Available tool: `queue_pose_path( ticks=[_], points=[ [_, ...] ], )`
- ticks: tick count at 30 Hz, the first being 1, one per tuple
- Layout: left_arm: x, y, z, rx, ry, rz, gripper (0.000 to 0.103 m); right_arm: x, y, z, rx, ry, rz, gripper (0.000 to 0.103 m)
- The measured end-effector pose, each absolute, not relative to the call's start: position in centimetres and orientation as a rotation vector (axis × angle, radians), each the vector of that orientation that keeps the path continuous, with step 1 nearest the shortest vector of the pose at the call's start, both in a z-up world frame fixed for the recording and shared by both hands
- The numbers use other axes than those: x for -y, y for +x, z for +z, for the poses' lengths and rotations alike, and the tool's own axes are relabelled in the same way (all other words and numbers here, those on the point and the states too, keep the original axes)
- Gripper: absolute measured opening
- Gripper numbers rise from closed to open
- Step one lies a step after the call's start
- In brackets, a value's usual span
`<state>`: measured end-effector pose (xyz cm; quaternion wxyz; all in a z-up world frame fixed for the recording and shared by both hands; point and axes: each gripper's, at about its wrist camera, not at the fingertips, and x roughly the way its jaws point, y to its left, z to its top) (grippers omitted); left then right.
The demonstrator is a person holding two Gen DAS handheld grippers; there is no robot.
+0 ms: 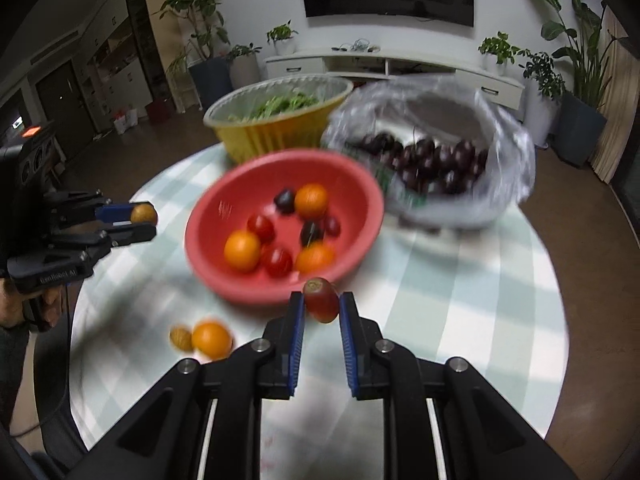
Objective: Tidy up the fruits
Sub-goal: 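Carry the pear and small plum in both grippers over the red colander, then open both grippers to drop the pear and plum into the colander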
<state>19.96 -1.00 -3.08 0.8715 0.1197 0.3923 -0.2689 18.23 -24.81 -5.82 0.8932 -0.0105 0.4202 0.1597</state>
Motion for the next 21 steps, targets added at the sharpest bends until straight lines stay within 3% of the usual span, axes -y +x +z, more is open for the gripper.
queue_pose_path(
  ticks=[6,21],
  points=[
    [4.2,24.1,-4.3,-0.856,0.288,-0.572,0.026,22.4,22.4,-4.6,-0.870,-0.039,0.353,0.019],
    [6.7,27.4,-9.9,-0.936,0.300,-0.573,0.026,17.8,27.6,-9.5,-0.995,-0.134,0.382,0.019]
  ],
)
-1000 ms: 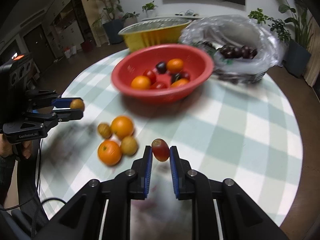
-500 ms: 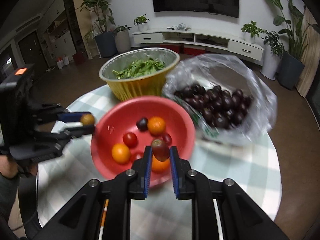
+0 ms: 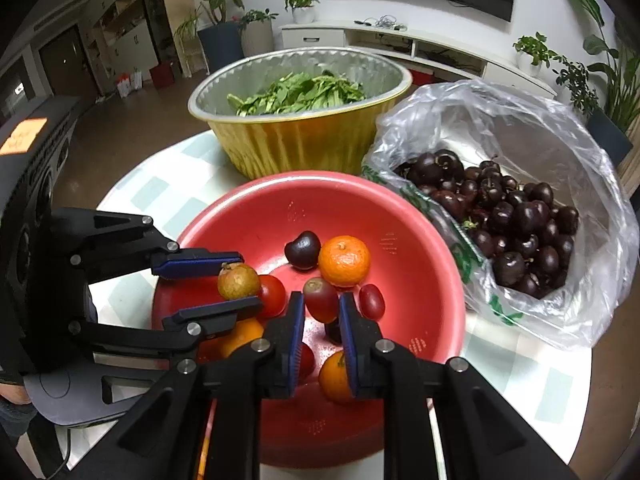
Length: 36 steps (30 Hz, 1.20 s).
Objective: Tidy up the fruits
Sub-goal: 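Open both grippers to drop the pear and plum into the colander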
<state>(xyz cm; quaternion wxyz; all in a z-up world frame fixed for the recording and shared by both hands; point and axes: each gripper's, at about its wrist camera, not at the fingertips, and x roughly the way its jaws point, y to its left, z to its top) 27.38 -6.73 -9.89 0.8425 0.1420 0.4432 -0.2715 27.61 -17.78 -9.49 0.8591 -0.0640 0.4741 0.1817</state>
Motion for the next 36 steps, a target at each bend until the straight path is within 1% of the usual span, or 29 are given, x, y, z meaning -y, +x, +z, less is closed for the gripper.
queue_pose_path(
  ticks=[14,17,19,20,21,22,24,26,28,29,30,31,32,33,36],
  points=[
    [6.7,27.0,-10.4,-0.923,0.325,-0.564,0.026,17.0,28.7,-11.2,-1.029,-0.175,0.360,0.020],
    [6.8,26.9,-10.4,-0.921,0.331,-0.558,0.029,17.0,28.5,-11.3,-1.025,-0.182,0.358,0.021],
    [6.8,26.9,-10.3,-0.917,0.331,-0.560,0.036,17.1,28.5,-11.4,-1.023,-0.186,0.357,0.022],
    [6.8,26.7,-10.2,-0.909,0.333,-0.559,0.051,17.1,28.5,-11.4,-1.023,-0.186,0.356,0.026],
    [6.8,26.6,-10.1,-0.902,0.333,-0.557,0.061,17.2,28.5,-11.3,-1.022,-0.183,0.352,0.027],
    [6.8,26.5,-9.8,-0.893,0.339,-0.556,0.061,17.3,28.5,-11.3,-1.022,-0.180,0.351,0.030],
    [6.6,26.3,-9.5,-0.893,0.334,-0.557,0.068,17.5,28.5,-11.3,-1.020,-0.179,0.341,0.033],
    [6.3,26.0,-9.2,-0.885,0.322,-0.559,0.071,17.7,28.5,-11.3,-1.023,-0.171,0.337,0.037],
    [5.9,25.6,-8.7,-0.876,0.313,-0.555,0.074,17.8,28.1,-11.1,-1.014,-0.167,0.337,0.039],
    [5.7,25.4,-8.5,-0.872,0.310,-0.554,0.077,17.8,27.8,-10.8,-1.006,-0.167,0.337,0.040],
    [5.5,25.0,-8.1,-0.864,0.309,-0.551,0.083,17.8,27.6,-10.6,-1.000,-0.169,0.335,0.041],
    [5.2,24.6,-7.8,-0.854,0.307,-0.547,0.087,17.9,27.3,-10.3,-0.991,-0.172,0.331,0.044],
    [4.9,24.2,-7.4,-0.843,0.301,-0.547,0.094,18.0,26.8,-9.9,-0.979,-0.176,0.328,0.047],
    [4.4,23.7,-7.0,-0.831,0.290,-0.547,0.097,18.0,26.4,-9.5,-0.967,-0.176,0.328,0.049],
    [3.1,22.2,-6.1,-0.812,0.265,-0.540,0.103,18.5,24.0,-8.0,-0.917,-0.161,0.328,0.063]
  ],
)
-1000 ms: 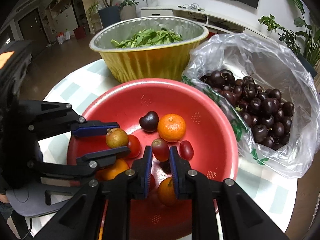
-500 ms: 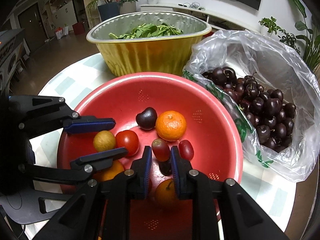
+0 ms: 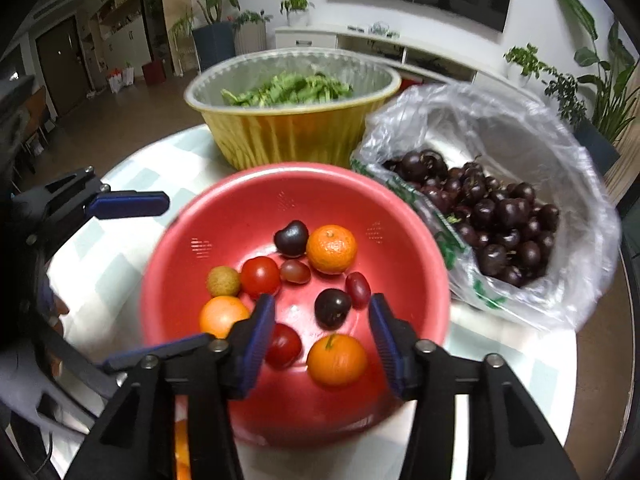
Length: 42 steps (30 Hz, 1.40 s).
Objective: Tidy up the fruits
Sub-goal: 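Open both grippers to drop the pear and plum into the colander, then grasp a round yellow-brown fruit with the left gripper while the right gripper grasps an orange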
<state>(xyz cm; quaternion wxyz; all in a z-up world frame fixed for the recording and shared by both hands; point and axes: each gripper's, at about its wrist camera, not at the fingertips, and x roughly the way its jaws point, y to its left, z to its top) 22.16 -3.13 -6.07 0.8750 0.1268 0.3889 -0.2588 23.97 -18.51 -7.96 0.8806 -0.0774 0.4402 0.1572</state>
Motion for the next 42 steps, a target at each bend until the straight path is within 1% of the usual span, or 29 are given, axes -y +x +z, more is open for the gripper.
queue_pose_path(
  ticks=[2,5,7,12,18,20,22,24,28,31,32,34,36,38,40,42],
  points=[
    [2.5,20.9,-5.8,-0.801,0.271,-0.536,0.103,18.9,21.7,-7.0,-0.874,-0.139,0.337,0.076],
    [1.7,18.5,-6.1,-0.795,0.294,-0.541,0.103,19.2,17.8,-6.6,-0.846,-0.097,0.353,0.085],
    [1.0,16.5,-6.5,-0.792,0.310,-0.535,0.103,19.2,15.6,-7.0,-0.844,-0.079,0.358,0.088],
    [-0.1,11.9,-8.3,-0.809,0.316,-0.499,0.103,18.7,11.0,-9.6,-0.906,-0.022,0.343,0.089],
    [-1.0,7.6,-10.1,-0.828,0.332,-0.434,0.103,17.1,9.3,-11.7,-0.971,0.009,0.340,0.089],
    [-1.4,6.8,-10.4,-0.834,0.323,-0.424,0.103,16.6,9.3,-12.0,-0.982,0.015,0.336,0.085],
    [-1.7,6.3,-10.4,-0.836,0.312,-0.413,0.103,16.3,9.3,-12.3,-0.993,0.029,0.333,0.084],
    [-1.9,6.1,-10.4,-0.844,0.300,-0.412,0.103,16.2,9.8,-12.6,-1.010,0.058,0.323,0.080],
    [-1.6,7.2,-10.6,-0.889,0.299,-0.416,0.103,16.2,10.3,-13.2,-1.035,0.078,0.305,0.071],
    [-1.0,7.9,-11.1,-0.918,0.334,-0.443,0.103,15.8,10.4,-13.4,-1.040,0.072,0.310,0.067],
    [-0.8,8.3,-11.2,-0.932,0.333,-0.460,0.103,15.6,10.5,-13.5,-1.043,0.071,0.316,0.064],
    [-0.8,9.2,-11.4,-0.951,0.326,-0.497,0.103,15.3,10.6,-13.6,-1.053,0.061,0.322,0.059],
    [-0.7,10.0,-11.4,-0.960,0.324,-0.511,0.103,14.9,10.9,-13.8,-1.058,0.059,0.331,0.057],
    [-0.8,10.9,-11.4,-0.970,0.316,-0.538,0.103,14.6,11.0,-13.9,-1.060,0.047,0.339,0.051],
    [-0.6,11.7,-11.5,-0.978,0.323,-0.560,0.103,14.5,11.0,-14.0,-1.059,0.042,0.341,0.048],
    [-0.2,12.2,-11.7,-0.991,0.342,-0.583,0.103,14.7,11.0,-14.0,-1.058,0.036,0.340,0.042]
  ],
)
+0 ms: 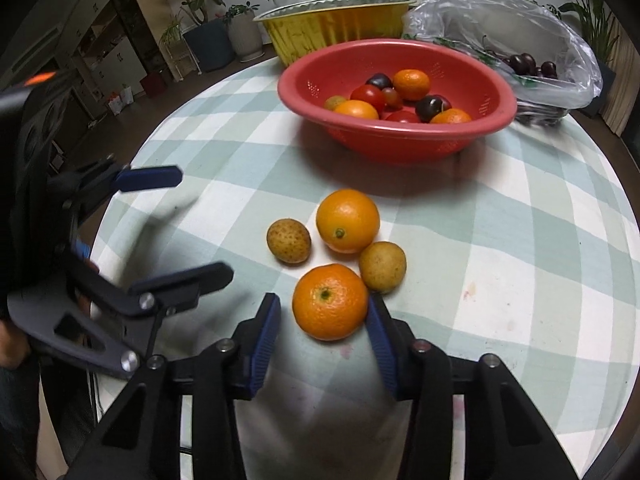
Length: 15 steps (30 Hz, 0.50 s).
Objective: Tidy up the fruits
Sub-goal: 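Grasp a round yellow-brown fruit with the left gripper while the right gripper grasps an orange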
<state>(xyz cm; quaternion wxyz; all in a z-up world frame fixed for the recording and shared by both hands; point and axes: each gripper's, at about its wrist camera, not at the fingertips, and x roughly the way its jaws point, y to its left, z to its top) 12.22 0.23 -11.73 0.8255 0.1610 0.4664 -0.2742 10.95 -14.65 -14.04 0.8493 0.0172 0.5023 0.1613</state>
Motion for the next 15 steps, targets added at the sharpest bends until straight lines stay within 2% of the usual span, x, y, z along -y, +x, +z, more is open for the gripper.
queue_pose_path(
  ticks=[1,11,13,15],
  points=[
    [0.1,12.5,-12.0,-0.999,0.356,-0.593,0.103,14.8,10.9,-14.0,-1.060,0.037,0.341,0.040],
    [3.1,13.6,-12.9,-1.013,0.402,-0.677,0.102,16.8,9.3,-13.3,-1.070,0.052,0.359,0.039],
    [3.5,13.8,-12.7,-1.006,0.395,-0.693,0.099,17.4,9.0,-13.2,-1.067,0.064,0.355,0.039],
    [4.1,13.7,-12.5,-1.001,0.400,-0.712,0.086,18.1,8.8,-13.0,-1.066,0.081,0.351,0.039]
  ],
)
